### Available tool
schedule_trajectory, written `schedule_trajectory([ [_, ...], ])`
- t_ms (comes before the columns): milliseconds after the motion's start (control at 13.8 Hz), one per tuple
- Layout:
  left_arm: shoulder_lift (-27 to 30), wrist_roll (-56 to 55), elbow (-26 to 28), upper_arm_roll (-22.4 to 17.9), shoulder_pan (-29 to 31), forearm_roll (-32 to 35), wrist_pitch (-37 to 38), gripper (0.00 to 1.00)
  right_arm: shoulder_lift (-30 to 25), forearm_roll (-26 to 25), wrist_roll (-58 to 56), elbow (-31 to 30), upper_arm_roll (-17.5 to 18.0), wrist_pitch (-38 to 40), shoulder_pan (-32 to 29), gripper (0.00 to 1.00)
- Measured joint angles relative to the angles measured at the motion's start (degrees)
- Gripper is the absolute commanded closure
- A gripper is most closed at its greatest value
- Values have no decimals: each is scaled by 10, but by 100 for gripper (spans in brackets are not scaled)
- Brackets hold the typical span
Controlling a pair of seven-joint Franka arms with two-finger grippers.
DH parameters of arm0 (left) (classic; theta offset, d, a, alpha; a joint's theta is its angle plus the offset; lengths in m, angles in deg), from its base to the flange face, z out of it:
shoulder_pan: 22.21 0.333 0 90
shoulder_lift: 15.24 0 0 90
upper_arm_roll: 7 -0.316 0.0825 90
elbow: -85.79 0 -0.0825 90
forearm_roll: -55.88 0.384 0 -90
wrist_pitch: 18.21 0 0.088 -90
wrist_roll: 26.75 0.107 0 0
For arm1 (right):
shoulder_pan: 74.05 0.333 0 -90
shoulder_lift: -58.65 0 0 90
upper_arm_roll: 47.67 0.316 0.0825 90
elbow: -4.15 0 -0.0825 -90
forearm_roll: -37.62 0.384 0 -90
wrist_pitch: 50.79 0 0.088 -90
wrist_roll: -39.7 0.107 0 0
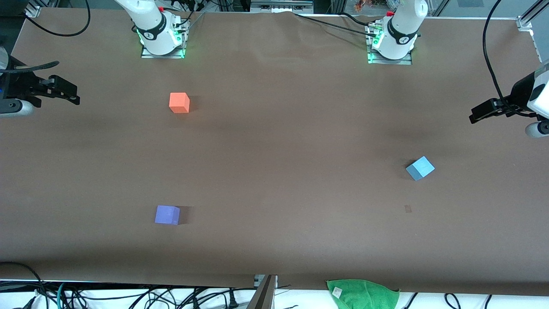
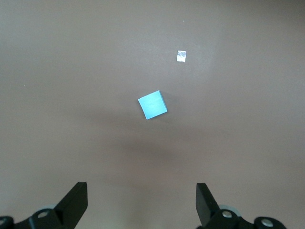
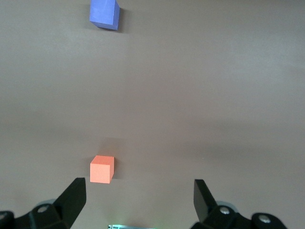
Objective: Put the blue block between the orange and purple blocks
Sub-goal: 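Reach the left gripper down to the light-blue cube and grasp it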
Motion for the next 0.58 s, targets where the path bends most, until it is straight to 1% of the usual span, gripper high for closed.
schedule_trajectory([
  [218, -2, 0, 6, 0, 0, 0, 0, 0, 0, 0, 0, 0, 0, 0, 0, 0],
  [364, -11, -1, 30, -1, 2, 0, -16, 0, 0, 0, 0, 0, 0, 0, 0, 0],
  [509, -31, -5, 74, -3, 5, 0, -75, 0, 0, 0, 0, 0, 0, 0, 0, 0],
  [582, -45, -6, 112, -5, 12, 0, -136, 0, 0, 0, 0, 0, 0, 0, 0, 0],
])
